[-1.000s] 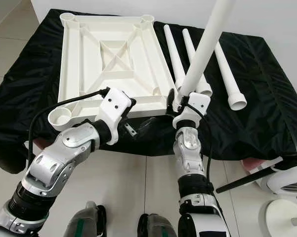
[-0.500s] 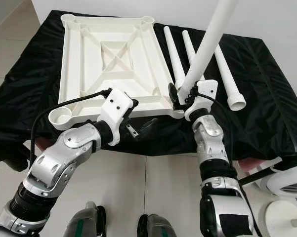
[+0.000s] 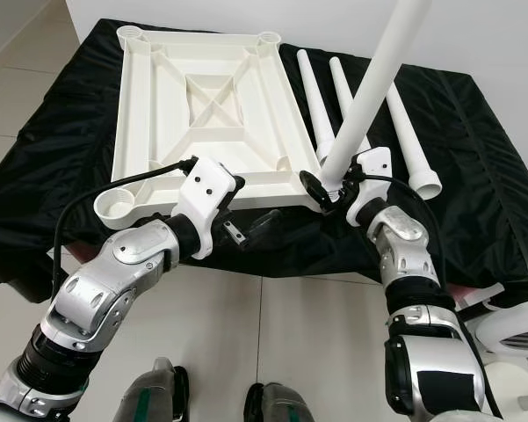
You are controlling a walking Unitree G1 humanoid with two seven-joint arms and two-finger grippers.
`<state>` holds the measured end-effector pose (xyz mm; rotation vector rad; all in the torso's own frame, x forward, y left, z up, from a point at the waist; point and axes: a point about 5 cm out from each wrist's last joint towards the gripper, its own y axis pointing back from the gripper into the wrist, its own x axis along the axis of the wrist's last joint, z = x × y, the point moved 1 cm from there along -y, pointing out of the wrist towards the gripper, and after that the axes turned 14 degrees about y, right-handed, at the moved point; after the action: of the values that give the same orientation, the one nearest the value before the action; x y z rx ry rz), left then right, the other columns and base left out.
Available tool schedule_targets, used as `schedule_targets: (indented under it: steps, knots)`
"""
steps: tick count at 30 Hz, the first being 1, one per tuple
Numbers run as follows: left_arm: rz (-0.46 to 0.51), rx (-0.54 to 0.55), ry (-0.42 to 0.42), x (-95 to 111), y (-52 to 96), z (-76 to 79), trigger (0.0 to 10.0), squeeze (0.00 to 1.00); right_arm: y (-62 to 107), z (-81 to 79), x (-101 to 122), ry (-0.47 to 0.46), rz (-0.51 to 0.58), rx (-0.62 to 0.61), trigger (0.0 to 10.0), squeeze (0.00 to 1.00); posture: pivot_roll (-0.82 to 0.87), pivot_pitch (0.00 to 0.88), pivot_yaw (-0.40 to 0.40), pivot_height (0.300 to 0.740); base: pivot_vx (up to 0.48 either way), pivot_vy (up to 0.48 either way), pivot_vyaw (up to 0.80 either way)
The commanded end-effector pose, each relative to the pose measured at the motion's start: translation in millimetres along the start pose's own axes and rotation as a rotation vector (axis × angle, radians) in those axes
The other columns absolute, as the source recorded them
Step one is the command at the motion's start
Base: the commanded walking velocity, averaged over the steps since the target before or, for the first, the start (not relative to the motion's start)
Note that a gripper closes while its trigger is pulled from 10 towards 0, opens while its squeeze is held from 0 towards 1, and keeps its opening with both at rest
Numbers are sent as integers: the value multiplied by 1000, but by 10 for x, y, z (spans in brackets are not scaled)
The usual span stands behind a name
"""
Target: Building children table
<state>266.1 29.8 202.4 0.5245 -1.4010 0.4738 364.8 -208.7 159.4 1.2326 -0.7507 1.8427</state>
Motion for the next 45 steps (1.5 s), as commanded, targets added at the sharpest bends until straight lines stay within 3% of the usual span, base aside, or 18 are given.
schedule_targets:
  steps: [1,10,17,18,19,20,21,36,37,38,39,45]
  knots:
    - [0,-16,-3,-8,10,36,10000,0,28,24,-26,-5,-9,3,10000,0,109,54,-86,740,0,0,0]
    - [3,-18,-4,3,-2,33,10000,0,39,182,-32,-7,-11,-59,10000,0,107,63,-82,740,0,0,0]
    - [4,-17,-3,10,-4,31,10000,0,18,194,-27,-24,-2,-89,10000,0,107,67,-81,740,0,0,0]
    - [4,-17,-3,11,-3,31,10000,0,9,186,-30,-23,-4,-85,9569,0,108,70,-82,740,0,0,0]
    - [3,-16,-3,13,-2,28,10000,0,2,173,-42,-23,-10,-78,3843,0,110,74,-82,740,0,0,0]
    - [3,-16,-3,13,-2,28,10000,0,2,173,-42,-23,-10,-78,3843,0,110,74,-82,740,0,0,0]
    - [4,-14,-4,19,3,19,10000,0,-2,165,-61,-22,-19,-73,0,0,112,76,-83,740,0,0,0]
    - [8,-9,-5,32,7,7,10000,0,12,149,-105,-47,-16,-84,0,0,109,78,-83,740,0,0,0]
    - [8,-10,-6,33,6,6,10000,0,10,146,-112,-47,-20,-89,2784,0,108,79,-83,740,0,0,0]
    - [8,-10,-6,33,6,6,10000,0,10,146,-112,-47,-20,-89,2784,0,108,79,-83,740,0,0,0]
    - [8,-10,-7,35,5,5,10000,0,9,148,-124,-51,-26,-108,10000,0,109,78,-84,740,0,0,0]
    - [9,-8,-6,33,6,5,10000,0,9,125,-153,-72,-24,-155,10000,0,110,78,-87,740,0,0,0]
